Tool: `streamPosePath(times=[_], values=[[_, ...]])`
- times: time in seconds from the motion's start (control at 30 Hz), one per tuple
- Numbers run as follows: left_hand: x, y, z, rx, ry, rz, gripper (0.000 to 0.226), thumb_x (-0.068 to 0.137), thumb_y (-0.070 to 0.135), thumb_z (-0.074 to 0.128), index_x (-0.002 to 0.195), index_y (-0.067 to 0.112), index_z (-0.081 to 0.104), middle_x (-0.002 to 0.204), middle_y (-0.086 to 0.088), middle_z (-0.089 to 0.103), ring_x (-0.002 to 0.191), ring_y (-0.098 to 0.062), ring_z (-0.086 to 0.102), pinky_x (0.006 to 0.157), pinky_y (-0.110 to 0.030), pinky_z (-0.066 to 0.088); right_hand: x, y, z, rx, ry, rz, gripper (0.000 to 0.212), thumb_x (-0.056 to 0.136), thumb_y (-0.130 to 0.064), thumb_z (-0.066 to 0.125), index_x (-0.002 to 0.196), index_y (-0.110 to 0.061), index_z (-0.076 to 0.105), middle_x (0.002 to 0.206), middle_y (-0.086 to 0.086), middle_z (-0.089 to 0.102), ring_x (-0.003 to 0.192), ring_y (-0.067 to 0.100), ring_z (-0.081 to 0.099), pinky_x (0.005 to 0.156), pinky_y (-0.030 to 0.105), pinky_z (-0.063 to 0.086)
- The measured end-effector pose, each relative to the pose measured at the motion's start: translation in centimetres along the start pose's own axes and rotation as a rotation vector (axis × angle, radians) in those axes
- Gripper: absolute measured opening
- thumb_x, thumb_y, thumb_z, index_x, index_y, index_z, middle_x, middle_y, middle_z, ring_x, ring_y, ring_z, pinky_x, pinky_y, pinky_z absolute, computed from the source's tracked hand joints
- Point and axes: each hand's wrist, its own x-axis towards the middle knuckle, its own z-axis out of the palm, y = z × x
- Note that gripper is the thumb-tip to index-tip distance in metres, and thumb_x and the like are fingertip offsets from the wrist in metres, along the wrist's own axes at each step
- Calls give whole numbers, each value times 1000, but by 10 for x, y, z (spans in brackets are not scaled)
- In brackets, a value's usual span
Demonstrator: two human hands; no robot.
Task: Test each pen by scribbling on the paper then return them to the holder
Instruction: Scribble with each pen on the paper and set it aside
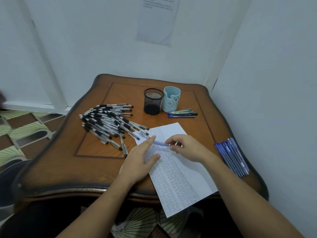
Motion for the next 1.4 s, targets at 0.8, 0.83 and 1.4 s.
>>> streamPosePath(times=[0.8,0.83,1.4], values=[[0,2,-1,103,-105,-88,77,84,51,68,148,23,36,141,9,44,132,-10,37,111,-31,30,-22,17,18,-185,160,-9,25,104,-16,44,116,-9,65,106,3,62,97,17,57,79,27,39],[1,2,0,164,-115,-63,76,85,55,64,147,21,38,145,8,42,134,-11,35,112,-30,26,-24,20,15,-162,186,0,28,105,-19,43,122,-11,64,109,0,63,98,14,56,79,27,39],[0,-1,0,289,-153,12,95,70,79,24,143,21,46,147,10,38,134,-11,32,110,-26,21,-33,41,-11,-489,320,474,60,95,-71,32,108,-27,70,91,0,69,81,23,63,66,30,45]])
